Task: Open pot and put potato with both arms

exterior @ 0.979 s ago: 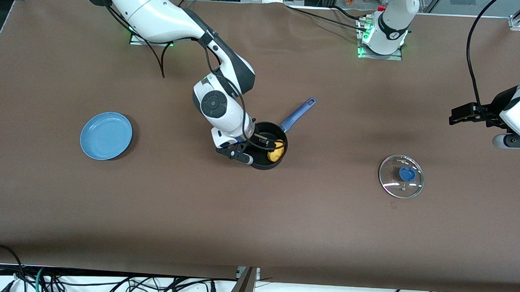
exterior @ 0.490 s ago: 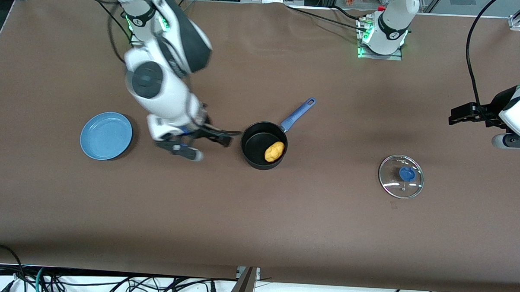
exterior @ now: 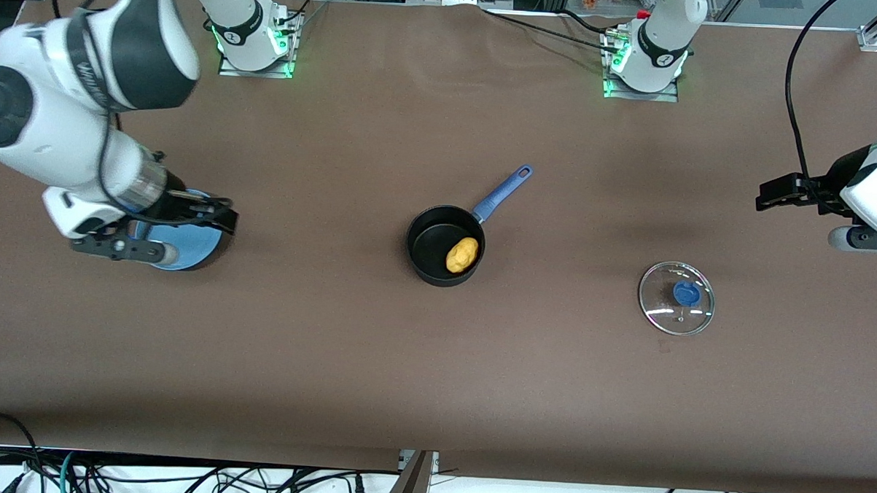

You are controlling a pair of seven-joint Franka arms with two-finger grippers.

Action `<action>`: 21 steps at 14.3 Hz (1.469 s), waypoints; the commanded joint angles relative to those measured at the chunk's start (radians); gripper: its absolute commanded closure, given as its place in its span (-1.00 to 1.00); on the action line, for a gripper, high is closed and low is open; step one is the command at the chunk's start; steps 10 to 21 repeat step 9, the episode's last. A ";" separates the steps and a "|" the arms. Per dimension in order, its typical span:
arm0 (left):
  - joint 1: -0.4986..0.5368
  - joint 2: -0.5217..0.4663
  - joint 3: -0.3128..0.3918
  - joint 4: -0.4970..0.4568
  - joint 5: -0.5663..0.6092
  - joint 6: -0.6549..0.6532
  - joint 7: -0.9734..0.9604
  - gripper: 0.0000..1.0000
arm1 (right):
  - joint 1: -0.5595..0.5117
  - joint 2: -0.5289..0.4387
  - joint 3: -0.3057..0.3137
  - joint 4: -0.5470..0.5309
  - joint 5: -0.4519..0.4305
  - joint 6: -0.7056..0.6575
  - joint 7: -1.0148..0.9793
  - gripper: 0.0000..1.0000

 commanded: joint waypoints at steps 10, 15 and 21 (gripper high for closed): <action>-0.006 -0.013 0.006 0.014 -0.020 -0.012 -0.042 -1.00 | -0.278 -0.335 0.092 -0.327 -0.061 -0.034 -0.225 -1.00; -0.006 -0.013 0.006 0.014 -0.020 -0.012 -0.042 -1.00 | -0.278 -0.335 0.092 -0.327 -0.061 -0.034 -0.225 -1.00; -0.006 -0.013 0.006 0.014 -0.020 -0.012 -0.042 -1.00 | -0.278 -0.335 0.092 -0.327 -0.061 -0.034 -0.225 -1.00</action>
